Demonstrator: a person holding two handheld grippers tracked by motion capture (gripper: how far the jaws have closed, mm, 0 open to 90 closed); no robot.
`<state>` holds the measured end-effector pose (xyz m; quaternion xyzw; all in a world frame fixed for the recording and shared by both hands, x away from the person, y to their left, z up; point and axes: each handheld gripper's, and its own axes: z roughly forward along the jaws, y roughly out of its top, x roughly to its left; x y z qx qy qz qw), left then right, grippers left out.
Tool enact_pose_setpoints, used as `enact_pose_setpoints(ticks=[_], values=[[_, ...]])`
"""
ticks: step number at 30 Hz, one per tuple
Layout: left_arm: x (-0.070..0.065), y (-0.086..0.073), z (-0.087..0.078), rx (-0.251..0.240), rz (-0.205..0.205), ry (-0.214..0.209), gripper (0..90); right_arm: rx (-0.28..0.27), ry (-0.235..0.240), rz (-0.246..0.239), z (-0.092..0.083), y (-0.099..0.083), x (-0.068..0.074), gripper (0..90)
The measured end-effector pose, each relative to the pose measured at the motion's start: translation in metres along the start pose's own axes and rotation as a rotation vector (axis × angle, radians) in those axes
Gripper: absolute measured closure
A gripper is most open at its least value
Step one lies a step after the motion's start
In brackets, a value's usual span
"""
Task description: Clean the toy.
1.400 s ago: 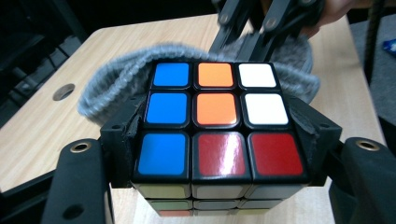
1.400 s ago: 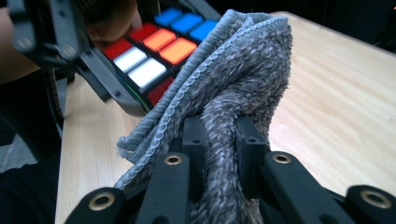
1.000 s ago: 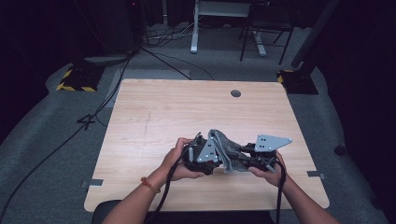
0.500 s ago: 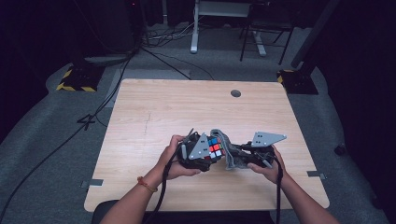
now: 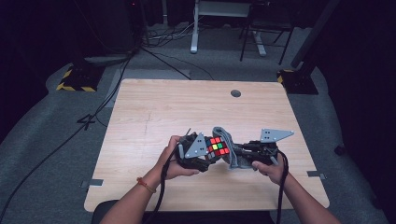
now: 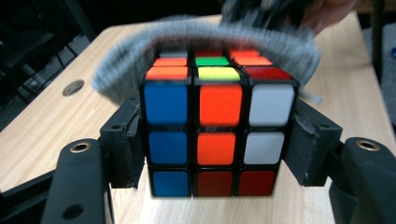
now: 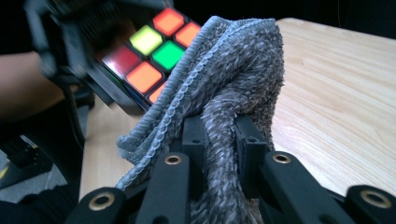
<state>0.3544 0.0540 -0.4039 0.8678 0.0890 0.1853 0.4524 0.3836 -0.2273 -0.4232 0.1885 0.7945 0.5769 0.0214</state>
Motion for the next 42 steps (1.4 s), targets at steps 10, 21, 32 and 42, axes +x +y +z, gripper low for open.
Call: enact_pose_setpoints(ticks=[10,21,32,42], values=[[0.001,-0.008,0.017,0.101,-0.007,-0.013,32.6,0.044,-0.026,-0.039,0.006,0.000,0.007,78.2],[0.006,-0.022,0.015,0.155,-0.013,-0.050,33.2,0.187,-0.108,-0.112,0.017,-0.001,0.008,78.0],[0.013,-0.053,-0.008,0.203,-0.067,-0.017,33.1,0.386,-0.256,-0.189,0.014,-0.013,-0.003,77.4],[0.015,-0.074,-0.005,0.250,-0.112,-0.018,33.1,0.407,-0.349,-0.081,-0.022,-0.044,-0.028,73.3]])
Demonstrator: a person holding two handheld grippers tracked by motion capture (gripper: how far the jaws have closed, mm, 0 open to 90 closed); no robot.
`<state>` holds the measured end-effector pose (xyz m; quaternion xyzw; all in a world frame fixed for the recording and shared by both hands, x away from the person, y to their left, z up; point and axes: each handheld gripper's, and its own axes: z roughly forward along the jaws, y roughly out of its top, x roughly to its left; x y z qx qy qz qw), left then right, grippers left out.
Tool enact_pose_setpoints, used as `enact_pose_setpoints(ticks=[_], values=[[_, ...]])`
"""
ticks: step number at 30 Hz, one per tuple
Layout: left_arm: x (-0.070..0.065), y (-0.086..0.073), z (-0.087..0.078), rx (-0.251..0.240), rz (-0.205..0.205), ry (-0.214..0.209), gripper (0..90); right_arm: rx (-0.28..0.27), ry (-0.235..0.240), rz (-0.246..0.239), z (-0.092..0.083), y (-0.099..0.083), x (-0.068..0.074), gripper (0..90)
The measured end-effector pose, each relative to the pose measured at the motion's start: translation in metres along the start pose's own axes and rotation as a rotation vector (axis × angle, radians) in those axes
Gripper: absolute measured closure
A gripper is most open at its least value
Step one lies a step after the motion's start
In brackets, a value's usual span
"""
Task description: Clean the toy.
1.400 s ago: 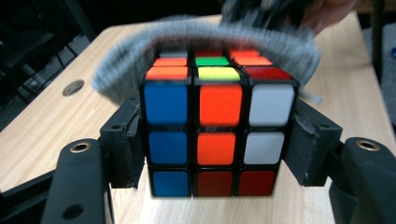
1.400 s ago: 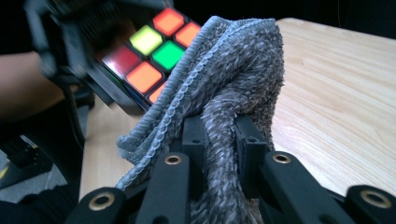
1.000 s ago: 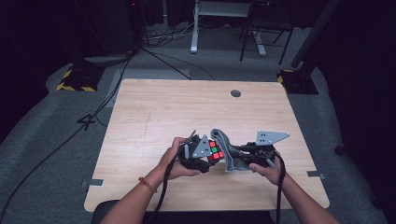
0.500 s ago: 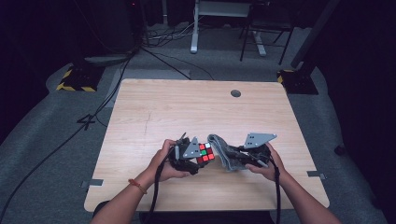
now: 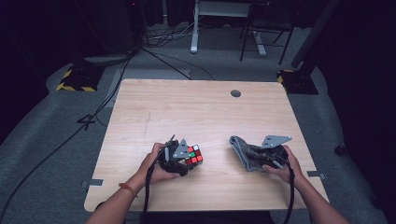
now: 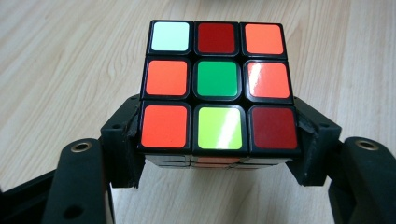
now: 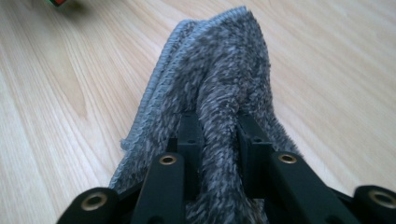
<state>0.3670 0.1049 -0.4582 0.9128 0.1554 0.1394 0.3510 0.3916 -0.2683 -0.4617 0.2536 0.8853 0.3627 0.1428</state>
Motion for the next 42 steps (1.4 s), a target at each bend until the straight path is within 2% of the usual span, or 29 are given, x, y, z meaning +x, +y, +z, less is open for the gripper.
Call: enact_pose_setpoints(ticks=[4,6,8,14,17,20,23,29,42], values=[[0.002,-0.008,0.005,0.011,-0.023,-0.008,33.0,0.030,-0.021,0.002,-0.001,-0.010,-0.002,71.1],[0.002,-0.010,0.007,0.027,-0.026,-0.002,32.9,0.023,-0.009,0.027,0.000,-0.013,-0.003,68.9],[0.002,-0.012,0.007,0.035,-0.027,-0.006,32.7,0.027,-0.015,0.030,-0.001,-0.014,-0.004,63.4],[0.001,-0.018,0.005,0.045,-0.047,-0.018,31.8,-0.006,-0.012,0.060,-0.006,-0.015,-0.007,52.5],[0.000,-0.021,0.002,0.057,-0.065,-0.028,29.8,-0.022,-0.016,0.062,-0.009,-0.013,-0.007,46.1],[-0.004,-0.024,-0.003,0.075,-0.052,-0.027,27.2,-0.037,-0.016,0.062,-0.011,-0.011,-0.005,41.3],[-0.009,-0.029,-0.009,0.079,-0.064,-0.036,26.6,-0.046,-0.030,0.056,-0.012,-0.009,-0.002,35.6],[-0.017,-0.037,-0.018,0.070,-0.084,-0.055,27.9,-0.080,-0.042,0.046,-0.017,-0.003,0.004,33.5],[-0.034,-0.035,-0.021,0.062,-0.066,-0.111,30.4,-0.089,-0.023,0.017,-0.015,0.004,0.015,34.1]])
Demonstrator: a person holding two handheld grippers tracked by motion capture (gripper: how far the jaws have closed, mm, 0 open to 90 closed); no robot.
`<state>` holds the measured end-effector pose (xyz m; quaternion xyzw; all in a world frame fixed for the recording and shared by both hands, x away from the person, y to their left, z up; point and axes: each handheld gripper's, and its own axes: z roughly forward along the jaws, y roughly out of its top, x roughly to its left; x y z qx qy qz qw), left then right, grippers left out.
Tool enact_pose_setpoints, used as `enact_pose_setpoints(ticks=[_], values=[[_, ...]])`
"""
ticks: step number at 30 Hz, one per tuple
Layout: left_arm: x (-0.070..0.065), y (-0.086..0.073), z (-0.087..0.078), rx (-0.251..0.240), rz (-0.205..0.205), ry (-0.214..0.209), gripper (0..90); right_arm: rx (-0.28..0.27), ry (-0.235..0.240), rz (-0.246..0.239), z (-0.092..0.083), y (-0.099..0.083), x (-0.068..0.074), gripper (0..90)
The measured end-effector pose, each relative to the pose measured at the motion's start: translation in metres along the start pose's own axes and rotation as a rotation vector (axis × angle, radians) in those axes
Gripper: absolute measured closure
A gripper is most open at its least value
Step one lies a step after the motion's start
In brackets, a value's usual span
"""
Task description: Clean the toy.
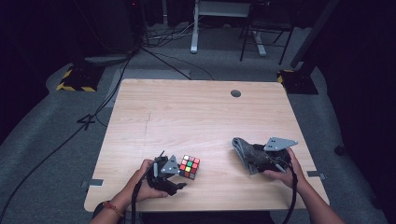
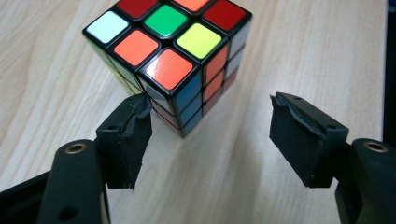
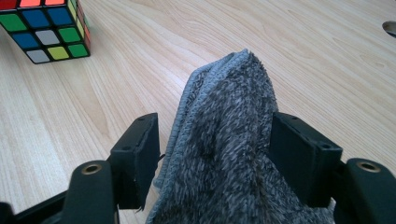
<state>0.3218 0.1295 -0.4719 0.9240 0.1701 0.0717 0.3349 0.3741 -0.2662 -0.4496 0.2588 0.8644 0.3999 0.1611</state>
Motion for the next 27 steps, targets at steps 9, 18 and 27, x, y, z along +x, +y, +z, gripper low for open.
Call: enact_pose_setpoints(ticks=[9,18,27], values=[[0.011,-0.003,-0.005,-0.063,-0.035,-0.016,16.9,0.000,0.014,-0.009,0.000,0.000,0.002,34.6],[0.024,0.006,0.003,-0.072,0.000,-0.030,15.7,0.016,0.030,-0.011,0.001,-0.002,-0.001,37.4],[0.034,0.025,0.020,-0.090,0.034,-0.104,14.9,0.029,0.071,-0.037,0.005,-0.001,0.005,37.8]])
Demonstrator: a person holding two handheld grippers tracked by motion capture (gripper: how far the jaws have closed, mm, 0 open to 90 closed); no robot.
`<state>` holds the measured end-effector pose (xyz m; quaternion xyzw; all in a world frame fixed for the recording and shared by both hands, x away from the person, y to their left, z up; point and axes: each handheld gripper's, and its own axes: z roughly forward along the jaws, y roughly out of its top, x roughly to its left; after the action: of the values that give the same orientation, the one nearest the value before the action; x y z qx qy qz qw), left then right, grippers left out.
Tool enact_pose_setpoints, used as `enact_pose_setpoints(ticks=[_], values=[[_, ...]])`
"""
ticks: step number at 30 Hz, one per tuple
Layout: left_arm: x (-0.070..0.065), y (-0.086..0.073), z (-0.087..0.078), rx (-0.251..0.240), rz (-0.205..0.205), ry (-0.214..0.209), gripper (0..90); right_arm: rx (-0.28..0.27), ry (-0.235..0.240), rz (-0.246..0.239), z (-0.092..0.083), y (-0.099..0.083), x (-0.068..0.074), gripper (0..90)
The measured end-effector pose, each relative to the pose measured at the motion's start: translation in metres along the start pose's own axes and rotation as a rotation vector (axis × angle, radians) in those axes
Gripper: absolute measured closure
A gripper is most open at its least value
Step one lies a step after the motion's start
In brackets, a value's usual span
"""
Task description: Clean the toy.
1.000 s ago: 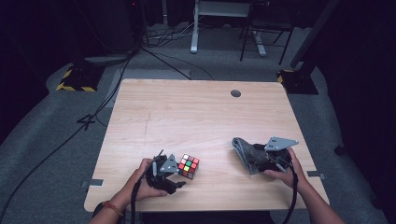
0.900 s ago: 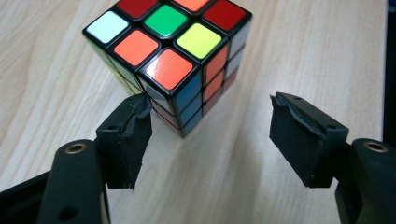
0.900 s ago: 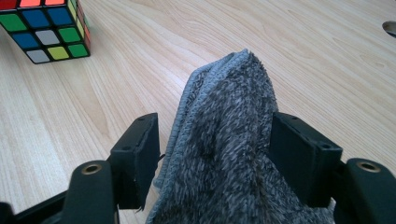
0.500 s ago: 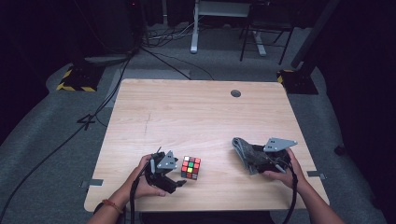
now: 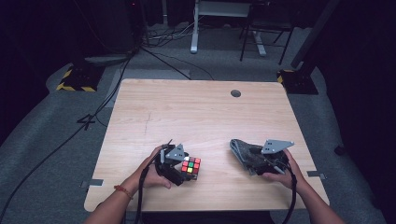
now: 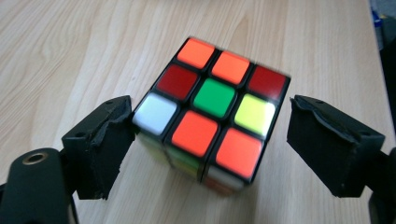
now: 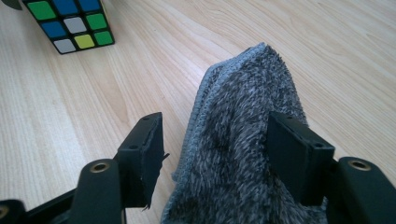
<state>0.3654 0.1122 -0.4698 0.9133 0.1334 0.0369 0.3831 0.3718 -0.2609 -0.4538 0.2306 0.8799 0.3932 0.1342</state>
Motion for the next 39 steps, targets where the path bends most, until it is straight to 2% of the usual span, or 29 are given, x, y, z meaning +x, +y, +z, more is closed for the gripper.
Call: enact_pose_setpoints(ticks=[1,3,5,7,11,13,15,17,19,20,24,28,32,34,35,37,39], values=[[0.000,0.001,0.002,0.008,0.009,0.004,15.2,0.004,0.003,-0.003,0.000,0.000,0.001,37.8],[-0.001,0.003,0.005,0.003,0.000,0.003,15.1,0.008,0.010,-0.009,0.002,0.001,0.003,37.8],[-0.004,0.006,0.007,0.010,0.013,0.002,15.3,0.003,0.039,-0.014,0.003,0.002,0.006,37.4],[-0.006,0.008,0.009,0.018,0.032,-0.001,16.3,0.005,0.047,-0.025,0.004,0.004,0.010,36.8],[-0.008,0.010,0.011,0.021,0.042,-0.011,32.8,0.009,0.055,-0.046,0.007,0.007,0.016,36.2],[-0.010,0.011,0.011,0.028,0.054,-0.001,33.7,0.017,0.052,-0.052,0.007,0.008,0.017,36.3],[-0.010,0.011,0.012,0.023,0.048,-0.004,33.6,0.016,0.044,-0.047,0.007,0.008,0.017,36.4],[-0.010,0.010,0.013,0.020,0.038,-0.009,31.0,0.016,0.038,-0.046,0.006,0.007,0.015,36.4],[-0.011,0.010,0.017,0.034,0.032,-0.014,21.1,0.019,0.023,-0.042,0.004,0.006,0.013,36.6],[-0.011,0.010,0.019,0.044,0.020,0.001,16.5,0.014,0.022,-0.037,0.003,0.006,0.011,36.7],[-0.011,0.014,0.025,0.034,0.002,-0.004,15.2,0.026,-0.006,-0.020,0.002,0.002,0.004,37.2],[-0.012,0.019,0.031,0.039,0.018,-0.011,16.7,0.074,-0.017,-0.005,0.007,-0.003,-0.001,38.1],[-0.011,0.017,0.040,0.073,0.022,-0.006,19.7,0.131,-0.033,0.017,0.013,-0.009,-0.007,41.2],[-0.010,0.015,0.043,0.077,0.011,-0.023,23.5,0.154,-0.029,0.028,0.015,-0.011,-0.009,41.9],[-0.010,0.015,0.044,0.075,0.022,-0.023,27.0,0.164,-0.029,0.026,0.017,-0.012,-0.010,43.8],[-0.011,0.016,0.043,0.061,0.023,-0.023,29.9,0.170,-0.027,0.038,0.019,-0.015,-0.014,48.3],[-0.011,0.016,0.043,0.066,0.030,-0.024,33.1,0.164,-0.023,0.041,0.021,-0.018,-0.015,53.0]])
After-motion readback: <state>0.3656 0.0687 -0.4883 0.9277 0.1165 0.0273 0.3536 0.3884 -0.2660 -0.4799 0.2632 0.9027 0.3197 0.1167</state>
